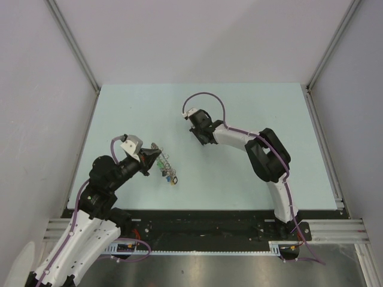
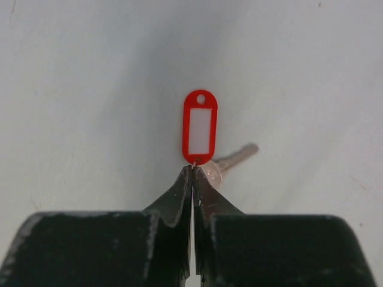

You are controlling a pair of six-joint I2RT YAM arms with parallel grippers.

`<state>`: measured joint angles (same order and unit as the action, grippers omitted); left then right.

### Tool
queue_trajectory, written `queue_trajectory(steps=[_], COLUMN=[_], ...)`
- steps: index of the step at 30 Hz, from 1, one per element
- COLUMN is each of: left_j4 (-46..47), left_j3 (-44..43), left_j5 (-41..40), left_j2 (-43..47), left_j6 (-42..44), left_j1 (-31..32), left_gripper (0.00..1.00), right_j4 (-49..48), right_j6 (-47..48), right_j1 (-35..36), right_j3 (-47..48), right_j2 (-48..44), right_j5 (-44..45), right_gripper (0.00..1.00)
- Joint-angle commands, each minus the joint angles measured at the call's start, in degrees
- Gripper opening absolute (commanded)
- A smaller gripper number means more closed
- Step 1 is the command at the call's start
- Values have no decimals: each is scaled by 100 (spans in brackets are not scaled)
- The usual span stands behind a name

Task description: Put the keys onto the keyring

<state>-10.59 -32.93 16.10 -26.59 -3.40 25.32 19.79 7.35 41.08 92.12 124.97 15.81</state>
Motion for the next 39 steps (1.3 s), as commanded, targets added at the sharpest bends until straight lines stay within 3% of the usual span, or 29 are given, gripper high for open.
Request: queue_trajectory(steps=[1, 8, 13, 18, 21, 27, 31, 37, 39], left_j4=[365, 391, 400, 426, 435, 479, 470, 479, 461], left_j3=[-30, -21, -12, 6, 14, 15, 32, 23, 14], left_j5=[16, 51, 51, 43, 60, 95, 113, 139, 157], left_j2=[66, 84, 92, 119, 128, 119, 110, 101, 101], left_j6=[76, 76, 67, 59, 50, 50, 50, 41, 41], left_j1=[-45, -45, -45, -45, -45, -45, -45, -45, -45], left_gripper=[0, 1, 1, 1, 0, 0, 0, 0, 0], right_j4=[-396, -2407, -4499, -6009, -6416, -6181, -5822, -3757, -2992], right_j6=[-76, -365, -709, -1086, -1209, -1420, -1702, -1922, -1983], right_j1=[-30, -337, -425, -382, -346, -294, -153, 155, 163], right_j3=[-676, -2898, -4549, -5668, -6388, -7189, -7445, -7007, -6839], right_j2=[-1260, -2808, -3233, -3478, -3846, -4331, -4630, -5517, -5807], right_j5=[-402, -1966, -2977, -3295, -3164, -2733, -2329, -1329, -1134], right_gripper=[0, 0, 0, 0, 0, 0, 10, 32, 34])
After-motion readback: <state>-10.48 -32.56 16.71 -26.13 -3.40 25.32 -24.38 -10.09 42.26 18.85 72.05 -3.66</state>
